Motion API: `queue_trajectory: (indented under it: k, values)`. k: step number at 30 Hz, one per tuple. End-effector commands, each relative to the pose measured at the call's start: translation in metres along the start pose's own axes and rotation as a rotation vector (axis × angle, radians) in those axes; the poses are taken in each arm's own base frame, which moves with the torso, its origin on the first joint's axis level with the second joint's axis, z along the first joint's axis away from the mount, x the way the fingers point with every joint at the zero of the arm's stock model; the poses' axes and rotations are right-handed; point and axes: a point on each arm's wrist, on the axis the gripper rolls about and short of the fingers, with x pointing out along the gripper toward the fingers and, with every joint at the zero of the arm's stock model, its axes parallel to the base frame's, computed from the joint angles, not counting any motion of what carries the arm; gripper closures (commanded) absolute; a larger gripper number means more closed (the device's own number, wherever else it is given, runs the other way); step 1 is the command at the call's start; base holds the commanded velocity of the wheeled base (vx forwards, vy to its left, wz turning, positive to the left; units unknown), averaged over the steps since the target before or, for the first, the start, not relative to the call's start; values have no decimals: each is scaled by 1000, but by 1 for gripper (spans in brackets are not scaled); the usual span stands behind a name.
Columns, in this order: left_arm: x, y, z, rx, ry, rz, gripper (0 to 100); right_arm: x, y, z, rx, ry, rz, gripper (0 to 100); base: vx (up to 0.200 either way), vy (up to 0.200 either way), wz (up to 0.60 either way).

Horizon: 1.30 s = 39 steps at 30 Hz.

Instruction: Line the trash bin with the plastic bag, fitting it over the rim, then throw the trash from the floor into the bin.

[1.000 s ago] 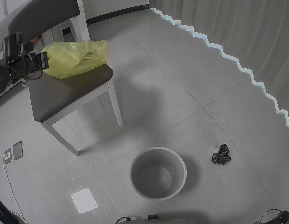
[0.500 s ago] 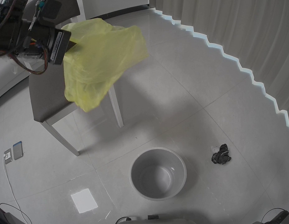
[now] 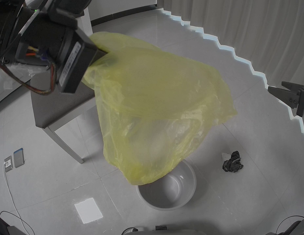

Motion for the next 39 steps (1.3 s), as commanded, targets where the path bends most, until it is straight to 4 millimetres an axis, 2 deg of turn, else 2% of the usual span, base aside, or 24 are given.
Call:
queue_trajectory:
  k: [1,8,14,23,28,32,36,39]
  values:
    - [15,-14,8,24,-11,-46,100,34,-9,-8,25,77,19,0,0,0,0]
    - [30,-25,17,33,-44,-65,100,43,-11,-12,40,103,57,0,0,0,0]
    - [31,-26,19,33,-58,-64,100,41,-7,-33,55,168,125,0,0,0,0]
    - [33,-26,19,36,-51,-69,100,32,12,-60,50,240,204,0,0,0,0]
    - [30,-25,19,34,-61,-66,100,9,25,-68,34,237,255,0,0,0,0]
    - [29,-25,19,34,-66,-68,100,-5,32,-83,2,259,289,0,0,0,0]
    - [27,-25,20,34,-72,-70,100,-5,32,-95,-6,302,291,0,0,0,0]
    - [25,-28,21,41,-79,-80,100,6,31,-101,13,345,294,0,0,0,0]
